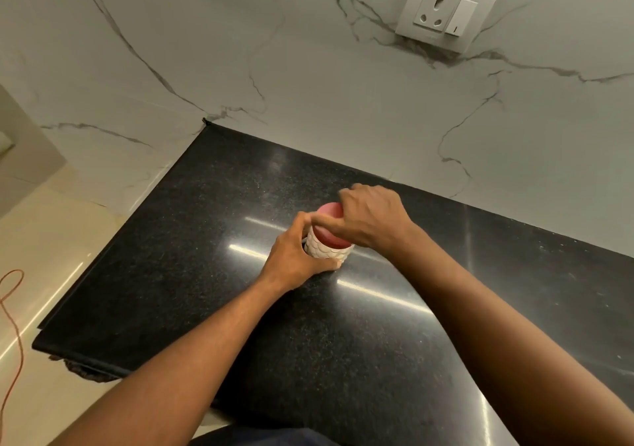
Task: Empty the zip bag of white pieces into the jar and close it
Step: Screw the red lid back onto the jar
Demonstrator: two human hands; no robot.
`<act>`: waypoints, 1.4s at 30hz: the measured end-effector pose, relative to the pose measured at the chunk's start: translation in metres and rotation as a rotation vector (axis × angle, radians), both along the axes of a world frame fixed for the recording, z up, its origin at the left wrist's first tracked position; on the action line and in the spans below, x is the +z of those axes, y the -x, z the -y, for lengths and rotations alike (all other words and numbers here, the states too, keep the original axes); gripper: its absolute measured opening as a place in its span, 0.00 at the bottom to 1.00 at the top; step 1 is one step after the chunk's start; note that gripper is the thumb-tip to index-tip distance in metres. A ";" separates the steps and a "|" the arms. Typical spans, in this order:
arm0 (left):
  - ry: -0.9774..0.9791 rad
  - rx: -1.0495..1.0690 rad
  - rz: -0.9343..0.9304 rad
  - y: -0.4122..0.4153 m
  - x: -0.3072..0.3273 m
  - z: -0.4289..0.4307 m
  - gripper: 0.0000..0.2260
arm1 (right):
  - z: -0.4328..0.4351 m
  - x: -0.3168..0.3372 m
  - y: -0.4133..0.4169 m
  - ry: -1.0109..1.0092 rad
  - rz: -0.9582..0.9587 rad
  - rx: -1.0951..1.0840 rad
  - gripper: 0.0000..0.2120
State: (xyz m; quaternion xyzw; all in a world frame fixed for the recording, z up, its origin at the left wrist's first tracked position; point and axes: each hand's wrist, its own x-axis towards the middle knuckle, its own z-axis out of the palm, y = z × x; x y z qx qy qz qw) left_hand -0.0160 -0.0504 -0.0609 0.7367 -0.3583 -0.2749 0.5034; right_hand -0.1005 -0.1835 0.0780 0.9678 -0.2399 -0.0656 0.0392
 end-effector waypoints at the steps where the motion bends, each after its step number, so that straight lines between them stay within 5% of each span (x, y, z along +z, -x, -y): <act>1: -0.001 0.002 0.004 0.000 0.000 0.000 0.36 | 0.001 0.002 0.002 -0.137 -0.034 0.075 0.35; 3: -0.002 0.001 0.006 0.000 0.001 0.000 0.37 | -0.002 0.006 0.005 -0.301 -0.138 0.213 0.37; 5: 0.001 0.001 0.007 0.001 0.003 0.000 0.37 | -0.004 0.005 0.005 -0.239 -0.129 0.246 0.37; 8: -0.004 0.000 0.012 0.001 0.003 0.000 0.34 | -0.003 0.003 -0.004 -0.059 -0.074 0.131 0.30; 13: -0.002 -0.017 0.025 0.000 0.003 -0.001 0.34 | 0.000 -0.004 -0.012 0.105 -0.055 -0.134 0.39; 16: 0.001 -0.025 0.012 -0.001 0.004 0.000 0.36 | 0.008 -0.005 -0.001 -0.248 -0.048 0.049 0.33; 18: -0.006 -0.023 0.022 0.000 0.006 -0.001 0.39 | 0.007 0.000 0.003 -0.404 -0.140 0.192 0.39; 27: -0.046 -0.005 0.043 -0.002 0.005 0.001 0.33 | -0.011 -0.012 -0.011 0.053 -0.001 -0.069 0.37; 30: -0.033 -0.010 0.043 0.000 0.005 0.000 0.34 | -0.006 -0.017 -0.003 0.086 0.027 -0.130 0.42; 35: -0.019 -0.009 0.049 -0.001 0.003 0.001 0.35 | 0.003 -0.018 0.014 -0.241 -0.037 0.148 0.41; 42: -0.027 0.004 0.084 0.001 0.005 0.000 0.33 | -0.012 -0.020 -0.002 0.084 0.093 -0.089 0.38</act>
